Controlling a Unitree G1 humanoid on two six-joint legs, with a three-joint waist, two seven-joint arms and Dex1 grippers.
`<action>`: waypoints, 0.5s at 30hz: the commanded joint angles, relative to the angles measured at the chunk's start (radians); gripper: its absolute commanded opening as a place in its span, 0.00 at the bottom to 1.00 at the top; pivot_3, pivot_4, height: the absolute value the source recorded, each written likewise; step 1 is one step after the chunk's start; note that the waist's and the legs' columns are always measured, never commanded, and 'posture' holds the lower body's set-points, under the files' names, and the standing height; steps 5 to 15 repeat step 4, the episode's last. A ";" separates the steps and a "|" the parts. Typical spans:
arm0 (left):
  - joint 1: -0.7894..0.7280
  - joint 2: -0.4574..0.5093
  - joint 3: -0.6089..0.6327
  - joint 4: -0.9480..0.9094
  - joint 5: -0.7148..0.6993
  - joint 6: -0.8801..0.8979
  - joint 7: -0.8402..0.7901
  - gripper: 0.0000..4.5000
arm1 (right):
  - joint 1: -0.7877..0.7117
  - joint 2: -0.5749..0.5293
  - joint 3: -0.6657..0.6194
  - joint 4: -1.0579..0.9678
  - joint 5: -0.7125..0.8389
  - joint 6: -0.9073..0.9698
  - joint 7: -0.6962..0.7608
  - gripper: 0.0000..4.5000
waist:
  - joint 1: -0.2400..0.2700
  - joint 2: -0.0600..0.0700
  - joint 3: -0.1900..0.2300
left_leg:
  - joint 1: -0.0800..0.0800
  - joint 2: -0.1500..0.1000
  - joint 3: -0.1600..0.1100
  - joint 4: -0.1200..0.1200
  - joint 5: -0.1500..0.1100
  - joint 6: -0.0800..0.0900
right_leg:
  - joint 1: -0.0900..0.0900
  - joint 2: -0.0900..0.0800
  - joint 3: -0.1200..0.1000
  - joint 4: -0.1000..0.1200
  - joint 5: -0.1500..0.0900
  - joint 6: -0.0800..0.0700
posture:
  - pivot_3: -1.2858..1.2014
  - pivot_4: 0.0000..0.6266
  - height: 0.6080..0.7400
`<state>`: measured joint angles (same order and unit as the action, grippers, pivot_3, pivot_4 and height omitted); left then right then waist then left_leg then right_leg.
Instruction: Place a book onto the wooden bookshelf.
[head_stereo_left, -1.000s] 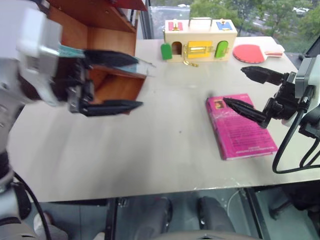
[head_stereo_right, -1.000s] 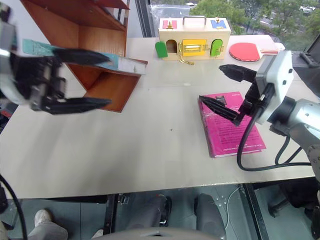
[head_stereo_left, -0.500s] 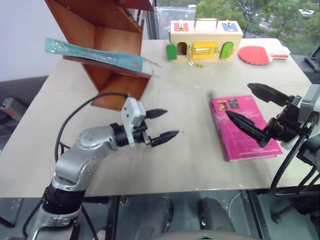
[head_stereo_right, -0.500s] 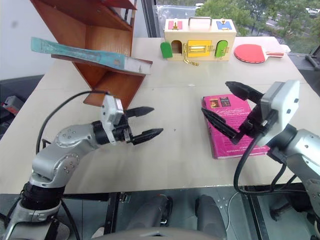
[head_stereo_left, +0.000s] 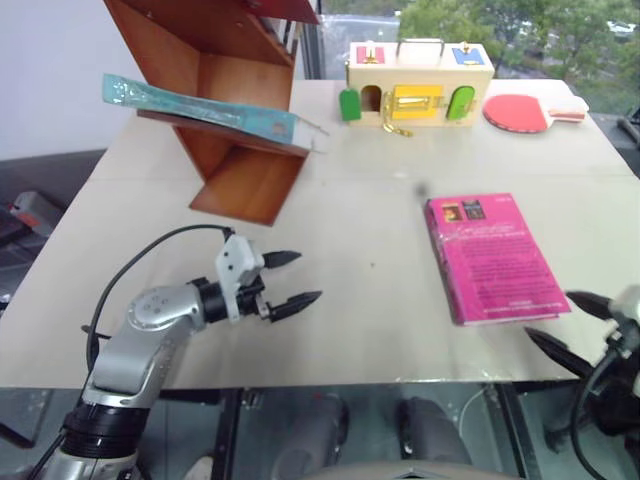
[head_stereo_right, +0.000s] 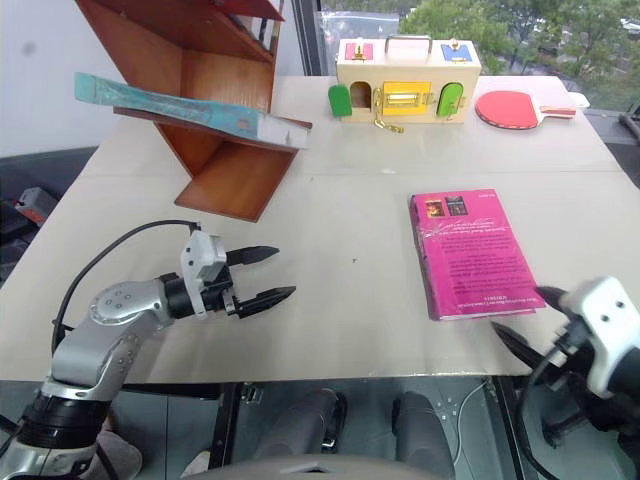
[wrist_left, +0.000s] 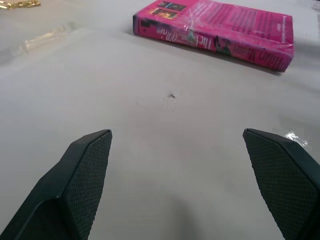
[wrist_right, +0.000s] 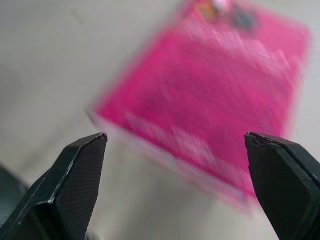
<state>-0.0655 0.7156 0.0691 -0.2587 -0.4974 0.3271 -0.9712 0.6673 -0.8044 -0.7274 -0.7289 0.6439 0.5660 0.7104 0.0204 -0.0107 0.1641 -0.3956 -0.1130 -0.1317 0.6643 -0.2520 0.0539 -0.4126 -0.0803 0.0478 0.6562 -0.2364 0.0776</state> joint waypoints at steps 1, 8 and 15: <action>0.016 0.032 0.073 -0.012 -0.037 0.013 -0.021 0.98 | 0.004 0.009 -0.087 0.018 -0.028 -0.040 0.046 1.00 | -0.005 0.001 -0.001 | 0.000 0.000 0.000 0.000 0.000 0.000 | 0.000 0.000 0.000 0.000 0.000 0.000 | 0.52 0.24 1.00; 0.020 0.051 0.091 -0.018 -0.043 0.036 -0.028 0.98 | -0.014 0.007 -0.097 0.036 -0.039 -0.037 0.059 1.00 | -0.006 0.002 -0.001 | 0.000 0.001 0.000 0.000 0.000 0.000 | 0.000 0.000 0.000 0.000 0.000 0.000 | 0.52 0.24 1.00; 0.020 0.051 0.091 -0.018 -0.043 0.036 -0.028 0.98 | -0.014 0.007 -0.097 0.036 -0.039 -0.037 0.059 1.00 | -0.006 0.002 -0.001 | 0.000 0.001 0.000 0.000 0.000 0.000 | 0.000 0.000 0.000 0.000 0.000 0.000 | 0.52 0.24 1.00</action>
